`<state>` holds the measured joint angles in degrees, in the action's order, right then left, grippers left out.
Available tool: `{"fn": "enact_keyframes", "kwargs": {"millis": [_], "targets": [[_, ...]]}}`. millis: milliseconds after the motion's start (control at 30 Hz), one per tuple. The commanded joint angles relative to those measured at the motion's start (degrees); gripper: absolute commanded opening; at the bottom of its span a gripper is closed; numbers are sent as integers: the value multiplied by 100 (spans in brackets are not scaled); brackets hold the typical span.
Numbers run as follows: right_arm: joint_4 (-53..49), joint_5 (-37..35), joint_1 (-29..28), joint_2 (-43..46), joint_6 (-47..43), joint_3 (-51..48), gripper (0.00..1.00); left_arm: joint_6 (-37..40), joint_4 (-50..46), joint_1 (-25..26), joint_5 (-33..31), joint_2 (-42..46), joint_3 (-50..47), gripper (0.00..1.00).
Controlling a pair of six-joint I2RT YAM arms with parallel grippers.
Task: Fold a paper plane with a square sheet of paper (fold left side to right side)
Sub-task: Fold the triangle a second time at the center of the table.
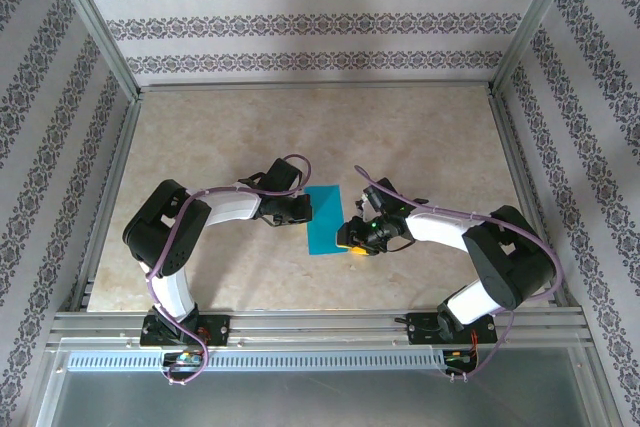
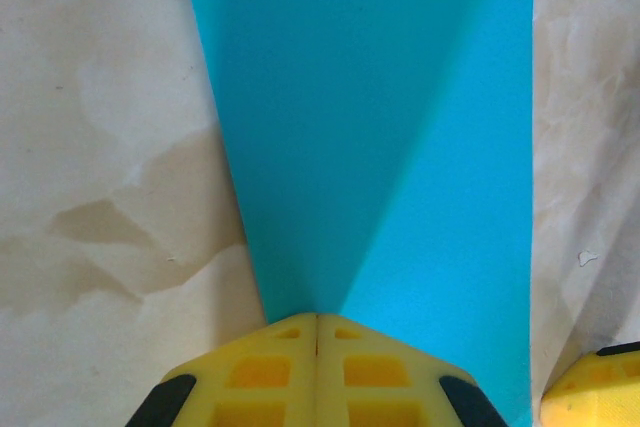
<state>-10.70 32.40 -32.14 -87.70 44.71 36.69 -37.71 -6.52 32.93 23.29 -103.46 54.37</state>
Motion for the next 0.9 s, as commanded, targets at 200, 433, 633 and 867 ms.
{"fn": "enact_keyframes", "kwargs": {"millis": [200, 433, 633, 867], "targets": [[459, 126, -243, -142, 177, 49, 46, 106, -158, 47, -132, -156, -136, 3], [515, 102, -240, -99, 229, 23, 46, 106, -139, 47, -125, -152, -154, 3], [531, 100, -237, -72, 247, -4, 45, 109, -131, 47, -140, -147, -152, 3], [538, 108, -240, -72, 234, -12, 44, 115, -120, 47, -140, -140, -168, 2]]}}
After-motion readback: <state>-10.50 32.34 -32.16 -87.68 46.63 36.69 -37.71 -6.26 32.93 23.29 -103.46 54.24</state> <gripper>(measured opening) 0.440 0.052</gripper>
